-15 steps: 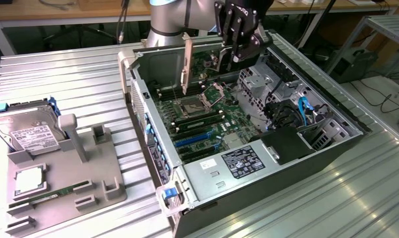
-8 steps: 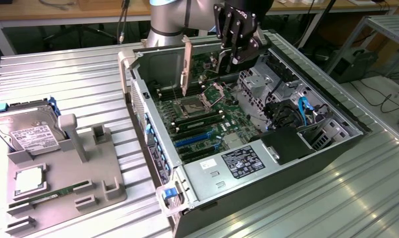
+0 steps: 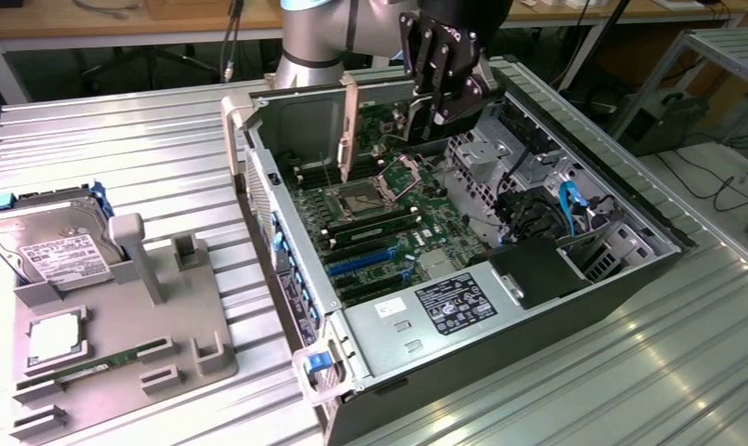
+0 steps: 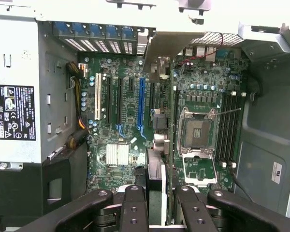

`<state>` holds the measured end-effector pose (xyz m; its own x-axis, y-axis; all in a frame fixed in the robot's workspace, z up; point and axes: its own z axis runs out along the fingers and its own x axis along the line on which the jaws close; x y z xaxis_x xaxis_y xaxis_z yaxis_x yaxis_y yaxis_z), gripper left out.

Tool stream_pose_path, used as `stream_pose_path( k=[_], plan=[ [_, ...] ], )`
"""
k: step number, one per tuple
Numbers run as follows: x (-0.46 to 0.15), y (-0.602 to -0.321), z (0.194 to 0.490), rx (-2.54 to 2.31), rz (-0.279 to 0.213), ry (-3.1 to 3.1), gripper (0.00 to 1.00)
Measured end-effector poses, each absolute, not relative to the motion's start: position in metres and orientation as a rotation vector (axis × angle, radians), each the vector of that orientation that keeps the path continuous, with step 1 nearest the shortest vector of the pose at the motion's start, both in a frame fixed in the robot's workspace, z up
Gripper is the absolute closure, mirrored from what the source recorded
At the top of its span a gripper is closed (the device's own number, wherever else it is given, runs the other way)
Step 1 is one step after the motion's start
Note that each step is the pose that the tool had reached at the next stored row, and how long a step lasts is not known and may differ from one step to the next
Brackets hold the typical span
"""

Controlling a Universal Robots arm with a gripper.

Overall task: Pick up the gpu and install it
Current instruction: 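Insert the gpu into the slot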

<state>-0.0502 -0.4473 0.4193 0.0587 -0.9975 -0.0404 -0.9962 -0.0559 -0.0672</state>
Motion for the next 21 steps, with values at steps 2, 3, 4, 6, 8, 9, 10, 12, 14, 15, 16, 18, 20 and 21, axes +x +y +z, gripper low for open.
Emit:
stream_pose_path(
  k=[2,3,4,6,8,9,10,12,14,15,16,18,20,21],
  plan=[
    [-0.050,-0.447,0.417,-2.228,-0.026,2.104,0.73],
    [-0.050,-0.447,0.417,-2.229,-0.026,2.104,0.73],
    [-0.050,-0.447,0.416,-2.228,-0.026,2.104,0.73],
    [-0.050,-0.447,0.414,-2.228,-0.026,2.104,0.73],
    [-0.050,-0.447,0.412,-2.228,-0.026,2.104,0.73],
    [-0.050,-0.447,0.410,-2.229,-0.026,2.104,0.73],
    [-0.050,-0.447,0.409,-2.229,-0.026,2.104,0.73],
    [-0.050,-0.447,0.408,-2.229,-0.026,2.104,0.73],
    [-0.050,-0.447,0.406,-2.229,-0.026,2.104,0.73],
    [-0.050,-0.447,0.404,-2.229,-0.026,2.104,0.73],
    [-0.050,-0.447,0.403,-2.228,-0.026,2.104,0.73],
    [-0.050,-0.447,0.401,-2.229,-0.026,2.104,0.73],
    [-0.050,-0.447,0.399,-2.228,-0.026,2.104,0.73],
    [-0.050,-0.447,0.399,-2.229,-0.026,2.104,0.73]
  ],
)
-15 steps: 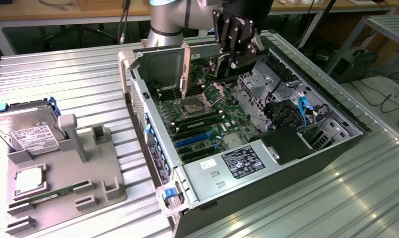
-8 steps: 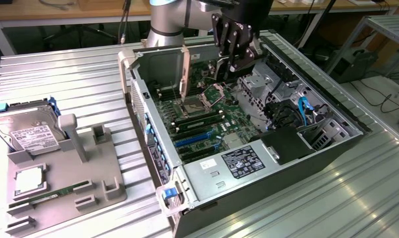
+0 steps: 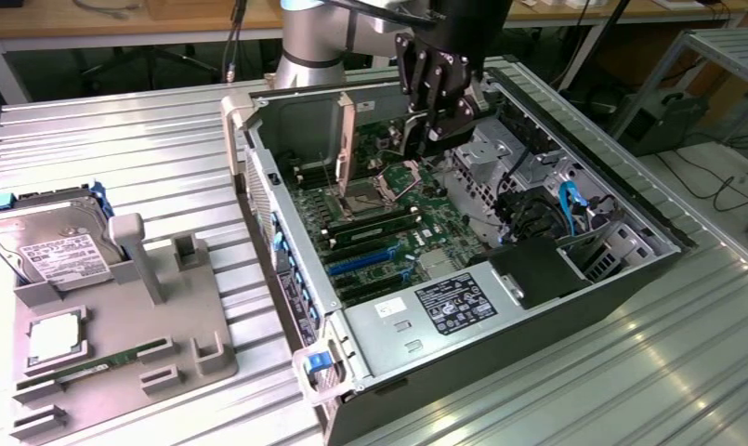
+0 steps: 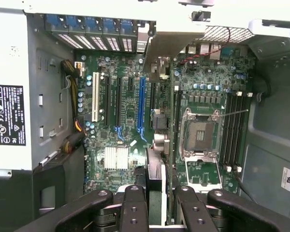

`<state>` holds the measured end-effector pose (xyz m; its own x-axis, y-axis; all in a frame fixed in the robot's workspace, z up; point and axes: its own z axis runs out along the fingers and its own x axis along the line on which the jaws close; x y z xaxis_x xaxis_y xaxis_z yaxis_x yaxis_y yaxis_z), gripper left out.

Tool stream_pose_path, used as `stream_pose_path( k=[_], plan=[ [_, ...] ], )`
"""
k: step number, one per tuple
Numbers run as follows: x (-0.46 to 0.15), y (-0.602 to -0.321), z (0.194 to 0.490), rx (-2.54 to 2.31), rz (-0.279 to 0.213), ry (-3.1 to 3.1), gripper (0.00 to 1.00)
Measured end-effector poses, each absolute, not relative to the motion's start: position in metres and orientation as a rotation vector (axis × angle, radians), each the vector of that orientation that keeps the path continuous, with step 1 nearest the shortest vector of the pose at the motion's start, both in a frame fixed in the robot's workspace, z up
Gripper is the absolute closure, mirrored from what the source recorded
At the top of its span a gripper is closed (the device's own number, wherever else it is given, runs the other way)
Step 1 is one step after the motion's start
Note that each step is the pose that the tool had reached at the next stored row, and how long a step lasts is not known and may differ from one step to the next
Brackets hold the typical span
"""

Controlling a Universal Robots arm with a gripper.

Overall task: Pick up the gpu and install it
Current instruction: 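Insert the gpu into the slot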

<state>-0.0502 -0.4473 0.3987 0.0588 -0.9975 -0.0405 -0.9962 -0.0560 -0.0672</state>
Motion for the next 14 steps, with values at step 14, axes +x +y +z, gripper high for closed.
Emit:
stream_pose_path(
  k=[14],
  plan=[
    [-0.0502,-0.4473,0.3893,-2.233,-0.026,2.099,0.73]
  ],
)
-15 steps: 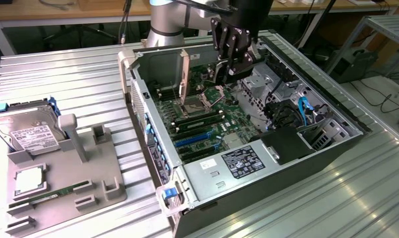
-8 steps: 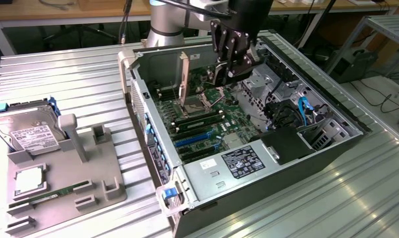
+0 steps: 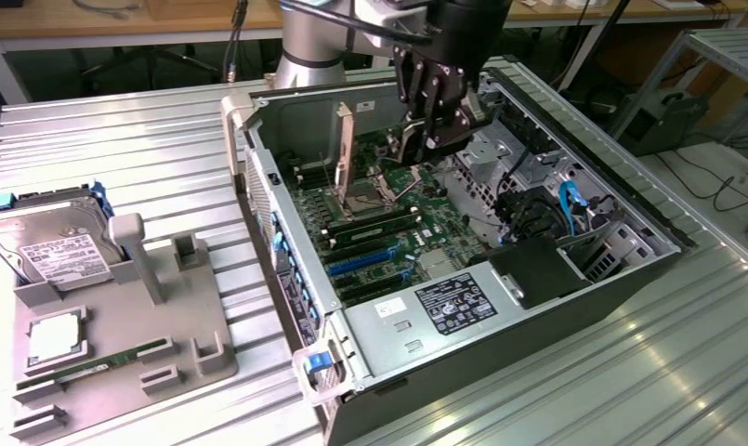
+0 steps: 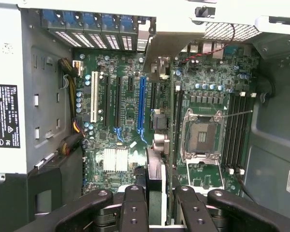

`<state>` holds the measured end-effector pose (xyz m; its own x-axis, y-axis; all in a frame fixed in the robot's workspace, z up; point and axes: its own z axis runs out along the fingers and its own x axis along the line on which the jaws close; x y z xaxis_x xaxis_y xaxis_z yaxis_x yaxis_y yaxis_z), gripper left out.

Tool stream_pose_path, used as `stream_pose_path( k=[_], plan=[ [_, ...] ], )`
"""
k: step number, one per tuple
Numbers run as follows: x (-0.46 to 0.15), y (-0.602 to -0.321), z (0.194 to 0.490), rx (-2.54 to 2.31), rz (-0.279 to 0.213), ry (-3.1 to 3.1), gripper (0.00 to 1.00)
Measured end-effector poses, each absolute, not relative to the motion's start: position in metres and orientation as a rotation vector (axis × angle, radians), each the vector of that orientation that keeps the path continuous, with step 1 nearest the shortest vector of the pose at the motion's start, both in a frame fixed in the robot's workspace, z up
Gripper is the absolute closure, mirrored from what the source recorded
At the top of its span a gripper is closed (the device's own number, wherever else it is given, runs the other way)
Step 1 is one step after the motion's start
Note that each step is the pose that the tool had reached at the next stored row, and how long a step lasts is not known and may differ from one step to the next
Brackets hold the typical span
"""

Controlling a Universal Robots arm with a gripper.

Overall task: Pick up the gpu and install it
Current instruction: 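Insert the gpu into the slot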

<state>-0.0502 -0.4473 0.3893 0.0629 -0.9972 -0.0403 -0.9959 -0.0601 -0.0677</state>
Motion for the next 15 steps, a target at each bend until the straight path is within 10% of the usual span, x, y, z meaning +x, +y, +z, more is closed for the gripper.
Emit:
stream_pose_path(
  k=[15],
  plan=[
    [-0.0502,-0.4473,0.3816,-2.238,-0.026,2.093,0.73]
  ],
)
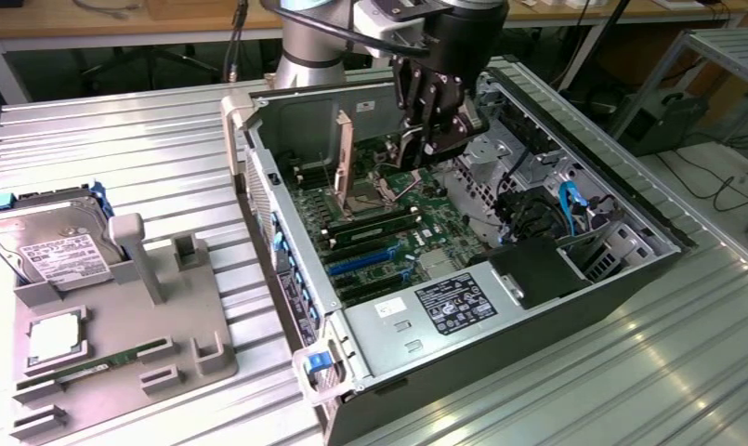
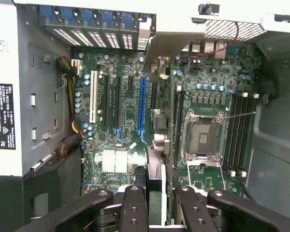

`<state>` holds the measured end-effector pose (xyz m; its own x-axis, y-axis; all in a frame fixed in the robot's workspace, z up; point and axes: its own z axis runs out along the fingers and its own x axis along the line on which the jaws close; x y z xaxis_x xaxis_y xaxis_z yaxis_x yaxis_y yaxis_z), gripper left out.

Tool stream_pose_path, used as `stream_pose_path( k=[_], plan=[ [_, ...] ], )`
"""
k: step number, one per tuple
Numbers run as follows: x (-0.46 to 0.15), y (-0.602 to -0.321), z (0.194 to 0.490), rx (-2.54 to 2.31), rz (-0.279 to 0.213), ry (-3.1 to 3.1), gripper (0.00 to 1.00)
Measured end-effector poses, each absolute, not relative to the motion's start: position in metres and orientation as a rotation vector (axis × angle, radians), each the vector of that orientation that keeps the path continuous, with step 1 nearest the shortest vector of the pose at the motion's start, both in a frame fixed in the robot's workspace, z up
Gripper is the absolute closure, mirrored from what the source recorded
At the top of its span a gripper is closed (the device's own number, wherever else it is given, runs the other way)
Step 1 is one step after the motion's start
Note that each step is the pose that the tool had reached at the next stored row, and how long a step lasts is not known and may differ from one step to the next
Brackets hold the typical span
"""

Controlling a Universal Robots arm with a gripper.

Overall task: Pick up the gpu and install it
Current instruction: 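Insert the gpu into the slot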

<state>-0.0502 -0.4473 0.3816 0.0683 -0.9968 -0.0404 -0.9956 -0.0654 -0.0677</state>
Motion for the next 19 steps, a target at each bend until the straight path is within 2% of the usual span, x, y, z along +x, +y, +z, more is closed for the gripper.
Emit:
stream_pose_path(
  k=[9,10,13,19],
  plan=[
    [-0.050,-0.447,0.362,-2.250,-0.025,2.081,0.73],
    [-0.050,-0.447,0.355,-2.253,-0.020,2.080,0.73],
    [-0.050,-0.448,0.334,-2.271,0.045,2.103,0.73],
    [-0.050,-0.449,0.320,-2.267,0.051,2.112,0.73]
  ],
)
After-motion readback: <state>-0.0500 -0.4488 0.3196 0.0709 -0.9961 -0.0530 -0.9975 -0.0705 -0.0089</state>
